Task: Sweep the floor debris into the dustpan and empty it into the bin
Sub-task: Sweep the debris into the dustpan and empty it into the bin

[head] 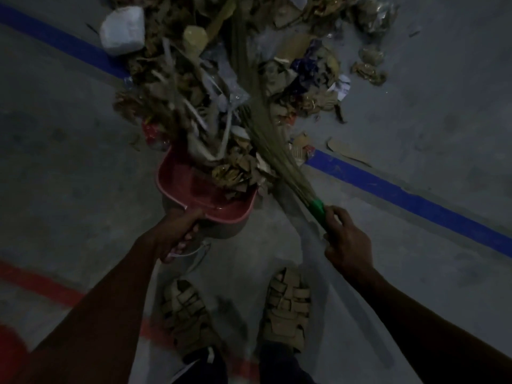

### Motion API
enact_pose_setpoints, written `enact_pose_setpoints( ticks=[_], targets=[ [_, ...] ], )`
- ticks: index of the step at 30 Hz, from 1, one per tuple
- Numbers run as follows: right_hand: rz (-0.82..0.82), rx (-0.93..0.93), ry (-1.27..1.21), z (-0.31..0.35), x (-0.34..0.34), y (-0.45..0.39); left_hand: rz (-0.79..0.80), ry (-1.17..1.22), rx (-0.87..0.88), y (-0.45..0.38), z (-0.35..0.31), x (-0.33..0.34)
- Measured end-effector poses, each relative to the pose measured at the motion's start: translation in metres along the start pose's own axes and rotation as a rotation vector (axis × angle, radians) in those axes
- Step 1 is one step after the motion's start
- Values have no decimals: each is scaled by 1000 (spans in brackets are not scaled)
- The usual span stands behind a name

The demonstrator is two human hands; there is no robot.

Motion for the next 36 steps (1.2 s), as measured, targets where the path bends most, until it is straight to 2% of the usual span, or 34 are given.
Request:
enact_pose_setpoints(
  ticks=[7, 14, 21, 26, 32, 36],
  targets=[
    [-254, 256, -112, -17, -21, -13, 20, -69, 13, -9, -13, -15],
    [-89, 104, 40, -1, -25, -63, 73, -111, 110, -14, -23, -21],
    [-2, 66, -8, 27, -21, -26, 86, -89, 170, 1, -38, -5],
    [29, 57, -50, 38, -12, 12, 31, -59, 190, 16, -44, 7],
    [-1, 82, -75, 43, -33, 43, 8, -55, 246, 54, -53, 12],
    [-116, 128, -113, 44, -77, 67, 14, -54, 259, 100, -73, 18]
  ],
)
Point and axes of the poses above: each hand's wrist, its own y-axis away from the middle knuckle, its own x-axis out of the palm, z = x × y, the point moved 5 cm from there along -y, towards the middle knuckle, and after that the axes turned 6 degrees about y, right-handed, at the moved point
